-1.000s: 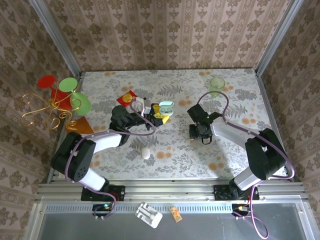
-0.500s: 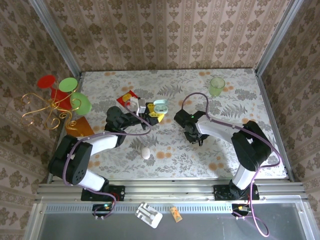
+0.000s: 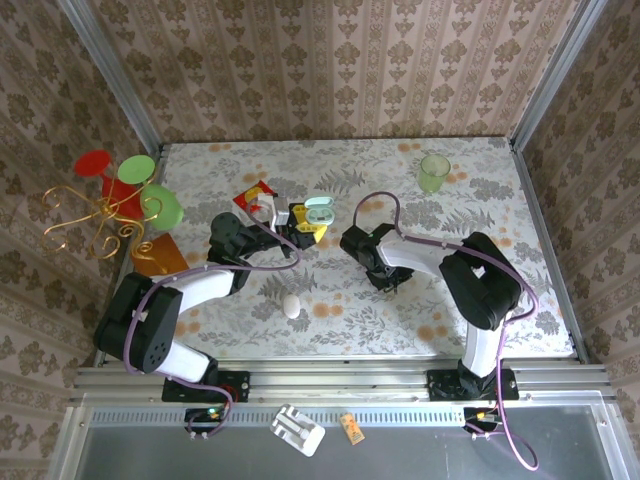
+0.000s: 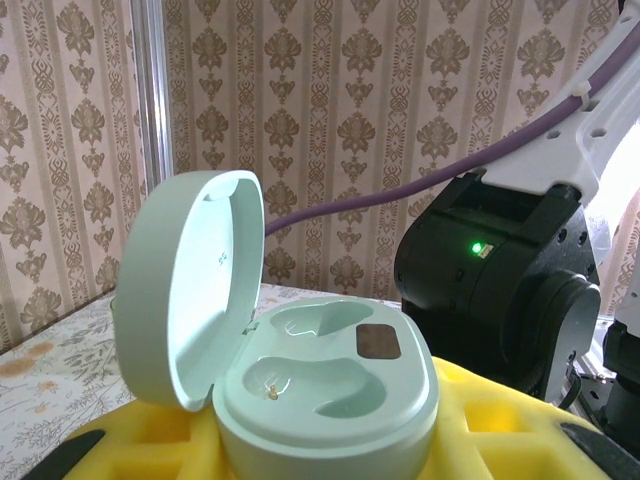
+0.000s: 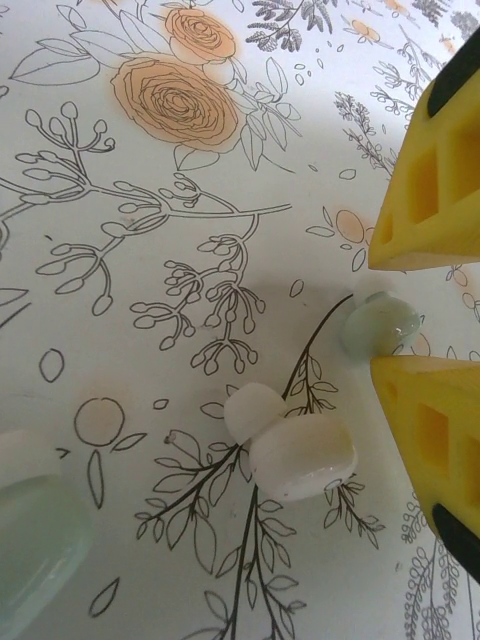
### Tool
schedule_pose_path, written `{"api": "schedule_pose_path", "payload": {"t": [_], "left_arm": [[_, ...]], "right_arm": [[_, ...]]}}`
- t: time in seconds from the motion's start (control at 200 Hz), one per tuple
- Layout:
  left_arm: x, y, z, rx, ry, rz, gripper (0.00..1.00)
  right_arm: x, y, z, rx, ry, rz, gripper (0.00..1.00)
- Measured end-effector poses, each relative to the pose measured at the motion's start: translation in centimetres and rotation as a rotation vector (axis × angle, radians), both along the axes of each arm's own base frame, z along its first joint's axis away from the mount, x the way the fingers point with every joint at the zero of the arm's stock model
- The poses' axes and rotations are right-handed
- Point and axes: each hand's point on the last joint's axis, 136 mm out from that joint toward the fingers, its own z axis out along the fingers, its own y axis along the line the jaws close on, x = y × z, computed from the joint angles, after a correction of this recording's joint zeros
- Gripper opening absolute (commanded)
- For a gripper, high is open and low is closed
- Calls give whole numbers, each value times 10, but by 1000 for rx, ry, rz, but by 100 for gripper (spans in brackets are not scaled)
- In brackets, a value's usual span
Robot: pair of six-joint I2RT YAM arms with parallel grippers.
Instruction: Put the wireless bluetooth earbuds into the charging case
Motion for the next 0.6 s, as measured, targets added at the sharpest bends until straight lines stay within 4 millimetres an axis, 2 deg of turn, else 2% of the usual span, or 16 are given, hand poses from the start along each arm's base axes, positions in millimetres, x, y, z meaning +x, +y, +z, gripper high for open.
{"api": "schedule_pose_path", "payload": {"t": [0.6], "left_arm": [[2, 1, 0, 0, -6, 11, 11]], "right_arm": [[-4, -3, -9, -79, 34, 32, 29]]}}
